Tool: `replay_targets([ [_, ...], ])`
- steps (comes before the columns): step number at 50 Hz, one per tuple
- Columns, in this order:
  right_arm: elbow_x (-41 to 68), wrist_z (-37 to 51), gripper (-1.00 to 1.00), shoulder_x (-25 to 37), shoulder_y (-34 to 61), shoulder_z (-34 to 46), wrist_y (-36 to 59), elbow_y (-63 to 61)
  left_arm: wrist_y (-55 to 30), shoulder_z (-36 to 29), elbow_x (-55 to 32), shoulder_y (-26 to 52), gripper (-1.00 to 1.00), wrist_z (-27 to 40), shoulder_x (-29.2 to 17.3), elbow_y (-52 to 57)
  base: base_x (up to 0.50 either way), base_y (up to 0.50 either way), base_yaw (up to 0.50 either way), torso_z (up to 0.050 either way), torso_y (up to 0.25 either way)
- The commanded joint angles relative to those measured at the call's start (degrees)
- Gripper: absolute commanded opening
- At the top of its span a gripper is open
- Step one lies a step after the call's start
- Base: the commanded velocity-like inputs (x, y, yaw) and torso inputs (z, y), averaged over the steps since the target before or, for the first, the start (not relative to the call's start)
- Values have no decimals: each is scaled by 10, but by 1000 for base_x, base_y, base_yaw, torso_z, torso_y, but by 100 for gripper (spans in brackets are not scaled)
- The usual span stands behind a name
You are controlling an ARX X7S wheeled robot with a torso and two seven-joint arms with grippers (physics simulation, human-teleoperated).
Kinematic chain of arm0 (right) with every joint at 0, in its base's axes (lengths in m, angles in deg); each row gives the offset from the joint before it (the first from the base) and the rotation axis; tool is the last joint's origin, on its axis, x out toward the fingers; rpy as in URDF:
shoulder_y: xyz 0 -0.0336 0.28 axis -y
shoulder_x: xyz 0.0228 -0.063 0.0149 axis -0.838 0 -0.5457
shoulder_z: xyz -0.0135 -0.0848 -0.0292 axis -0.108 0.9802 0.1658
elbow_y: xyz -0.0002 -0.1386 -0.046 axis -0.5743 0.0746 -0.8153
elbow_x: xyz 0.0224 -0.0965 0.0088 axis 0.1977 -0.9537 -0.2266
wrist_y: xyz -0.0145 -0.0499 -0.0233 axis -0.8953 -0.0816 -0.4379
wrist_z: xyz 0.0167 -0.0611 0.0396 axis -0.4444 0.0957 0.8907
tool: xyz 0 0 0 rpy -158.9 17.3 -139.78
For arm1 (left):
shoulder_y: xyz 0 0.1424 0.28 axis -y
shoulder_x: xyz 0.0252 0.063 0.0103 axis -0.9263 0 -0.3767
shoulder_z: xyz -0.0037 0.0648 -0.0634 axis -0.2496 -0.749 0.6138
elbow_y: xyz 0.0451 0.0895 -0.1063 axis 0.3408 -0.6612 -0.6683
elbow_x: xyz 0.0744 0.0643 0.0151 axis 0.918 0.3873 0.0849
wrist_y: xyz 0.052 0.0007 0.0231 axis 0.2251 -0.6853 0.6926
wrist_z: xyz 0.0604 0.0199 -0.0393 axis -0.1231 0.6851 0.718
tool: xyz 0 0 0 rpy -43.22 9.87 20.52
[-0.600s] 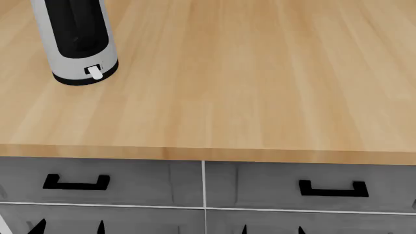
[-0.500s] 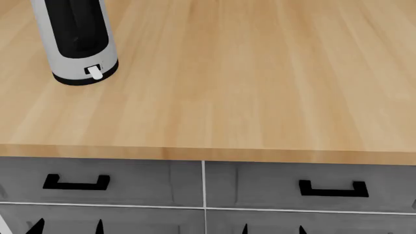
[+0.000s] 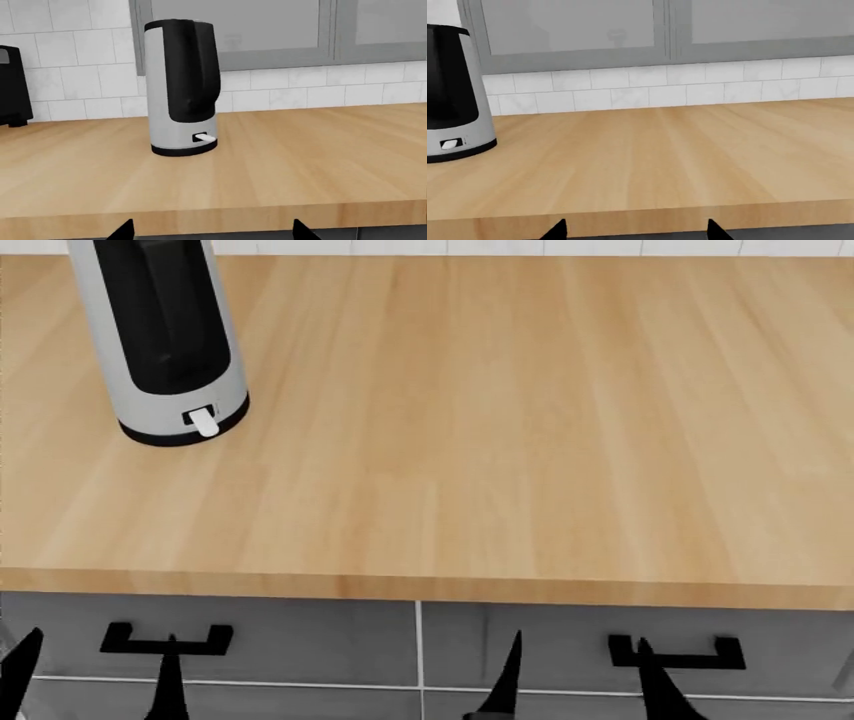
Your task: Press the button to open the lid of the electric kettle.
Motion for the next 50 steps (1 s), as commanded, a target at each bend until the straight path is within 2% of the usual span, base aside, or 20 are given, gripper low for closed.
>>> replay_targets([
  [1, 56, 39, 100, 30, 66, -21, 215, -256, -182, 42, -17, 43, 100, 23, -33, 225, 0, 0, 0, 50, 0],
  [5, 76, 45, 100, 42, 104, -34, 278, -286, -230, 61, -34, 67, 100, 21, -46, 266, 0, 0, 0, 50, 0],
  [9, 93, 48, 100, 55, 121, -60, 316, -301, -207, 68, -32, 69, 100, 9, -67, 256, 0, 0, 0, 50, 0],
  [11, 105, 45, 100, 55, 111, -71, 319, -310, -215, 99, -55, 64, 100, 9, -68, 274, 0, 0, 0, 50, 0],
  [15, 98, 49, 100, 63, 99, -68, 312, -325, -214, 111, -56, 60, 100, 14, -72, 279, 1, 73, 0, 50, 0],
  [23, 109, 48, 100, 65, 98, -65, 309, -344, -203, 100, -46, 56, 100, 20, -78, 273, 78, 500, 0, 50, 0],
  [32, 85, 63, 100, 78, 97, -40, 310, -356, -240, 108, -45, 64, 100, 38, -83, 293, 89, 500, 0, 0, 0],
  [40, 51, 69, 100, 93, 85, -15, 273, -355, -240, 103, -32, 64, 100, 49, -88, 293, 314, 431, 0, 0, 0],
  [50, 78, 61, 100, 94, 79, -28, 266, -364, -240, 118, -49, 63, 100, 48, -90, 311, 498, 68, 0, 0, 0],
])
